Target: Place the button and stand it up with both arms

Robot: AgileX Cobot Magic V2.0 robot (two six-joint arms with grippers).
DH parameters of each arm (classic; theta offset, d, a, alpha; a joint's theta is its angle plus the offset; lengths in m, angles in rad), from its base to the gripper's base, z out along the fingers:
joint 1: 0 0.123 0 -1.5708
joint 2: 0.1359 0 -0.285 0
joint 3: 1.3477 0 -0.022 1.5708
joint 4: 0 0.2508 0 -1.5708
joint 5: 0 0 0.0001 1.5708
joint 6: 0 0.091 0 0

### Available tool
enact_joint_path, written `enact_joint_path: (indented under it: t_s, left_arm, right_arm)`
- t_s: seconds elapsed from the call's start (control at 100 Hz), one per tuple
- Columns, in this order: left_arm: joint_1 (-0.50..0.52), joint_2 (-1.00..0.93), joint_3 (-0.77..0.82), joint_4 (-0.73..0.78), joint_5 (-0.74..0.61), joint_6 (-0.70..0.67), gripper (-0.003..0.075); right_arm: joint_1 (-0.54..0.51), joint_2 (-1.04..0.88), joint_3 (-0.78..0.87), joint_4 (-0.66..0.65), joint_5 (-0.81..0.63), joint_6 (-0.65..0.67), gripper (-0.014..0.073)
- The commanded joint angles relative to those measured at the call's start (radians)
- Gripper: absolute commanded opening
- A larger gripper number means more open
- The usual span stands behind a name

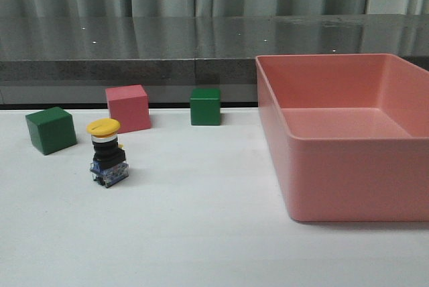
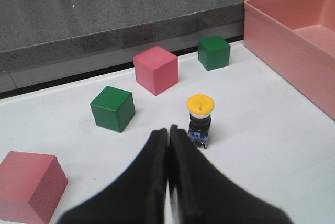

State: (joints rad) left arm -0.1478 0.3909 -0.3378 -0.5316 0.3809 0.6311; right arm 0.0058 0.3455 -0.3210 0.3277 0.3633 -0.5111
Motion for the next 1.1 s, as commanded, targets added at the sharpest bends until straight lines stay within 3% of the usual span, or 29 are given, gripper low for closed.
enact_joint_path:
  t_s: [0.0,0.28,0.35,0.5,0.7,1.09]
  left_arm:
    - [0.000,0.004,-0.028,-0.028,-0.060,0.000,-0.0020]
    - [-0.007,0.001,0.011,0.032,-0.084,-0.020,-0.0020]
    - [-0.007,-0.028,0.031,0.145,-0.084,-0.113,-0.0020]
    - [-0.007,-0.156,0.109,0.430,-0.147,-0.451,-0.0020]
    - [-0.007,-0.376,0.256,0.610,-0.246,-0.631,-0.0020]
    - [-0.011,-0.427,0.384,0.695,-0.431,-0.682,-0.0020]
  right_arm:
    - [-0.002,0.004,-0.027,0.011,-0.071,0.000,-0.0062]
    - [-0.002,0.004,-0.027,0.011,-0.071,0.000,-0.0062]
    - [-0.002,0.004,-0.027,0.011,-0.071,0.000,-0.0062]
    - [-0.002,0.004,-0.027,0.011,-0.071,0.000,-0.0062]
    - [-0.002,0.004,-0.027,0.011,-0.071,0.000,-0.0062]
    - [-0.002,0.005,-0.027,0.011,-0.069,0.000,-0.0062]
